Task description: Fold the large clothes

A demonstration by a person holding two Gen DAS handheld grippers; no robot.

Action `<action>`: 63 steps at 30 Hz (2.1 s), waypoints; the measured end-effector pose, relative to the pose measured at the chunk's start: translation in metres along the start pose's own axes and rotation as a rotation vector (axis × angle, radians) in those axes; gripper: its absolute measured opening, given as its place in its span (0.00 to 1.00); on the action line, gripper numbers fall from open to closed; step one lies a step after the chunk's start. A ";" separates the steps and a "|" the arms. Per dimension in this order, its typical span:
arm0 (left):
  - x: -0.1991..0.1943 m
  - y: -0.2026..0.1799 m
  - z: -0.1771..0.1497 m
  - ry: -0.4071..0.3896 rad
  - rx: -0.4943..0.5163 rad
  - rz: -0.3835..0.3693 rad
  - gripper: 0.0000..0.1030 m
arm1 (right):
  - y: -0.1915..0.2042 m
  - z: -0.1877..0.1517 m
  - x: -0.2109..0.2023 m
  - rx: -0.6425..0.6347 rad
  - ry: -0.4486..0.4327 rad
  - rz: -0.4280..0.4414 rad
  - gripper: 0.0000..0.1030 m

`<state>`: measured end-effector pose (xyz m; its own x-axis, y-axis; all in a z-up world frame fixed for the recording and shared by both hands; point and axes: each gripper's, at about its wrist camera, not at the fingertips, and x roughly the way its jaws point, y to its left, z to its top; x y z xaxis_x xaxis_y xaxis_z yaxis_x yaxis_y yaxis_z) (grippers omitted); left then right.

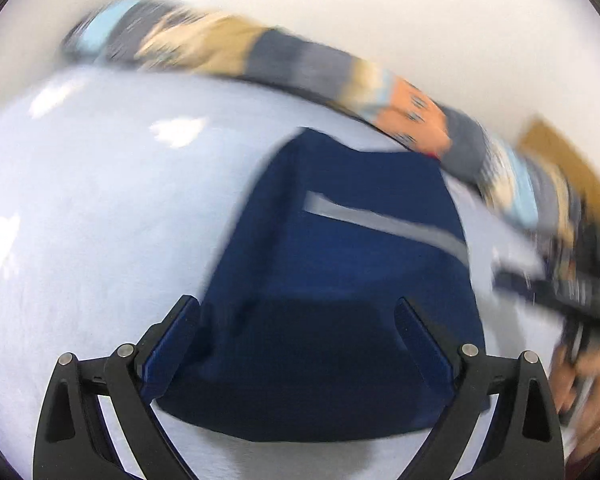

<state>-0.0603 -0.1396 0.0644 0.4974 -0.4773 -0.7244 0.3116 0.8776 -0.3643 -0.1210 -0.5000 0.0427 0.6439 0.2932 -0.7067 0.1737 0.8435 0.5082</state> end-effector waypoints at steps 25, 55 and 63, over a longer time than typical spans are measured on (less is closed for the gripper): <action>0.059 -0.012 -0.015 0.097 0.016 0.015 0.79 | 0.043 -0.027 0.078 -0.178 0.104 0.081 0.64; -0.100 -0.192 -0.177 -0.045 0.634 -0.009 0.74 | -0.026 -0.178 -0.219 -0.093 -0.043 -0.316 0.47; -0.034 -0.193 -0.211 0.203 0.713 0.059 0.76 | -0.013 -0.246 -0.155 -0.114 0.194 -0.293 0.12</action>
<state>-0.3079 -0.2838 0.0357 0.3917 -0.3523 -0.8500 0.7731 0.6269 0.0964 -0.4062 -0.4451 0.0245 0.4242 0.1026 -0.8997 0.2386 0.9458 0.2204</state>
